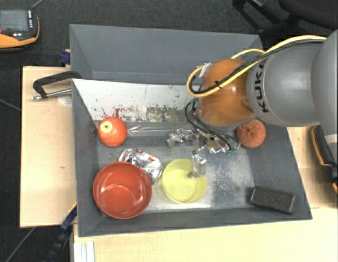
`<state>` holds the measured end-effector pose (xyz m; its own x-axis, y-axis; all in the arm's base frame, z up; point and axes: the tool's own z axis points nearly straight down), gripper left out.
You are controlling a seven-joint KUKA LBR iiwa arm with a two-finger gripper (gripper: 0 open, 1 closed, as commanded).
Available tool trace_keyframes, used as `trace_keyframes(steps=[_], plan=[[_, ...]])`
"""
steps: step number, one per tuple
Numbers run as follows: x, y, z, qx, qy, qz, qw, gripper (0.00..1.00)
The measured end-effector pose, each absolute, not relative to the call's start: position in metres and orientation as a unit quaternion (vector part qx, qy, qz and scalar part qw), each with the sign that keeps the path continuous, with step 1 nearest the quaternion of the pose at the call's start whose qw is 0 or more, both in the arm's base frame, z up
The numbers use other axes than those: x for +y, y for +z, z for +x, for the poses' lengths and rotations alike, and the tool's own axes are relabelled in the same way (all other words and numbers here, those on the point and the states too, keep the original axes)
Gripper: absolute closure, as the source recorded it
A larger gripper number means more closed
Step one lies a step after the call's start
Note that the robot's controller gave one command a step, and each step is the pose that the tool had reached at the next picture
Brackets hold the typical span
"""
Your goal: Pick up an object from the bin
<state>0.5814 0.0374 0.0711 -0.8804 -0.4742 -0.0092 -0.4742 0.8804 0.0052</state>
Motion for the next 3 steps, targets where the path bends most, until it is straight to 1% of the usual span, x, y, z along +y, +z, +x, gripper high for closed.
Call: trace_keyframes(steps=[1, 2, 3], plan=[[0.025, 0.071, 0.541, 0.968, 0.004, -0.252, 0.003, 0.00], [0.098, 0.080, 0.585, 0.968, 0.006, -0.249, 0.009, 0.00], [0.076, 0.072, 0.506, 0.968, 0.007, -0.250, 0.008, 0.00]])
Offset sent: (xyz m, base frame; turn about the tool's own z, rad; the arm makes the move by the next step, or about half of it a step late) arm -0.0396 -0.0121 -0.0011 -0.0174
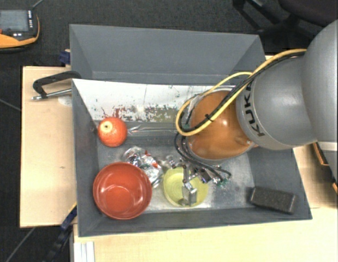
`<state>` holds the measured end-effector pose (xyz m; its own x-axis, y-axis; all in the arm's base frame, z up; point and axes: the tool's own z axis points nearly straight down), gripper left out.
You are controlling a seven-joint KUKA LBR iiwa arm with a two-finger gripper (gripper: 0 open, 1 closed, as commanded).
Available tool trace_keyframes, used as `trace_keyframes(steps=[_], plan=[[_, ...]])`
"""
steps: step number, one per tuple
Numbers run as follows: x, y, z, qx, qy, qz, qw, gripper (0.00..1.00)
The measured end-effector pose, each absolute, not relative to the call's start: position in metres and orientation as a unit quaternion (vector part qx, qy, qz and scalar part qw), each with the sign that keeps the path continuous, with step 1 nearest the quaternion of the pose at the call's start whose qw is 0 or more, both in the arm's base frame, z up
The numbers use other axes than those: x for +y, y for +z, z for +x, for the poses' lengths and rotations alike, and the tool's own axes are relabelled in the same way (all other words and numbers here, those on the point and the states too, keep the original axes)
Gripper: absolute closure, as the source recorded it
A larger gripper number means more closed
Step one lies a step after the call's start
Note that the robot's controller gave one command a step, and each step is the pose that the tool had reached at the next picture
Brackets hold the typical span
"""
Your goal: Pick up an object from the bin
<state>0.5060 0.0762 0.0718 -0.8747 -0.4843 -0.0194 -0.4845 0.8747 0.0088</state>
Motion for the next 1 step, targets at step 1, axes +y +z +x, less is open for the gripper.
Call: trace_keyframes(steps=[1], plan=[[0.0819, 0.0710, 0.5447, 0.978, 0.008, -0.207, 0.012, 0.00]])
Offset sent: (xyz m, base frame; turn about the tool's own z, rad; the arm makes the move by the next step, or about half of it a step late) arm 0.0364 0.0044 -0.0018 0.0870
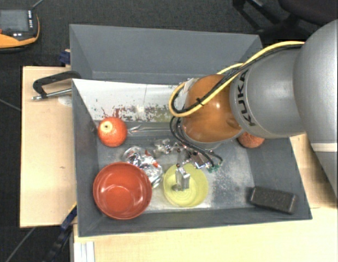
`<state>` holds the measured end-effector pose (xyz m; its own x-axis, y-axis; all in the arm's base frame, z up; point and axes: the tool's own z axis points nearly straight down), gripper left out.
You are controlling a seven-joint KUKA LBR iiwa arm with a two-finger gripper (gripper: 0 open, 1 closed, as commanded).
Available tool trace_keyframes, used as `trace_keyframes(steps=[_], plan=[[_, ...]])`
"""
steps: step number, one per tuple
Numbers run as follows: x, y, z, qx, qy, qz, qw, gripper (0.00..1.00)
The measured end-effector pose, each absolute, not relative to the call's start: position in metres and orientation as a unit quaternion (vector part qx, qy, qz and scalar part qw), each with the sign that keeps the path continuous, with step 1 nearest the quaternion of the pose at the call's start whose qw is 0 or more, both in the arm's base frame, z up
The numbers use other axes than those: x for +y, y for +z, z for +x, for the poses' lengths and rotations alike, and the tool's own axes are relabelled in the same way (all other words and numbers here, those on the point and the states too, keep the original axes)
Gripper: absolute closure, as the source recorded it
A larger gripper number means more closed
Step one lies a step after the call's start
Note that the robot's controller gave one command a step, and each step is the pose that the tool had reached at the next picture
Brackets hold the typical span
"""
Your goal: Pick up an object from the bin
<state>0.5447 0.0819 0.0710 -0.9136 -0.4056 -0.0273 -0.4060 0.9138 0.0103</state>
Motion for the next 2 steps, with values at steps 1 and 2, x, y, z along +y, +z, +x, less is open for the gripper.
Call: trace_keyframes(steps=[1, 2], plan=[[0.082, 0.071, 0.544, 0.978, 0.008, -0.208, 0.011, 1.00], [0.123, 0.072, 0.584, 0.949, 0.008, -0.314, 0.016, 1.00]])
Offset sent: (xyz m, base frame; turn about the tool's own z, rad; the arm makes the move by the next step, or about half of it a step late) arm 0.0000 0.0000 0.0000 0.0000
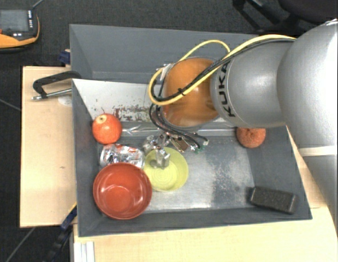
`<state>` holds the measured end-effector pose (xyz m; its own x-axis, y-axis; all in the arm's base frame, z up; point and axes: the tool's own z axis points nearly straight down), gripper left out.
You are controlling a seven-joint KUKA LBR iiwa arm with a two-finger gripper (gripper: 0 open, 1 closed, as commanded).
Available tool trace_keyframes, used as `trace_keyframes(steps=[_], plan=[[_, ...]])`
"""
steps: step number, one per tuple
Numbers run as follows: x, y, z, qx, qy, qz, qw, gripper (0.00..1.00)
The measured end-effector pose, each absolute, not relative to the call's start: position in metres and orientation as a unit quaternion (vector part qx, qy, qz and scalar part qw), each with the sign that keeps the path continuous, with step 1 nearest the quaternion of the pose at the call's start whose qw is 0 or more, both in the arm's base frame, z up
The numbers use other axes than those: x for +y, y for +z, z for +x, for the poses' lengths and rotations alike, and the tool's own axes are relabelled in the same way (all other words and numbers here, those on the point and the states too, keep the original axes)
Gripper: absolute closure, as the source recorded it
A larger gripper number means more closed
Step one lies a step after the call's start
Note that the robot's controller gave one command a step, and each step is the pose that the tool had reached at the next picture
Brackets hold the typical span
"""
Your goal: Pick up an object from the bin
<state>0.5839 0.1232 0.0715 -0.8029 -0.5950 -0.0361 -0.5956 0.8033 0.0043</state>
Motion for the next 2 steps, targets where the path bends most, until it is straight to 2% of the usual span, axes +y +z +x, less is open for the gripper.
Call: trace_keyframes(steps=[1, 2], plan=[[0.151, 0.096, 0.577, 0.893, 0.005, -0.450, 0.022, 1.00], [0.145, 0.070, 0.557, 0.849, 0.004, -0.527, 0.023, 1.00]])
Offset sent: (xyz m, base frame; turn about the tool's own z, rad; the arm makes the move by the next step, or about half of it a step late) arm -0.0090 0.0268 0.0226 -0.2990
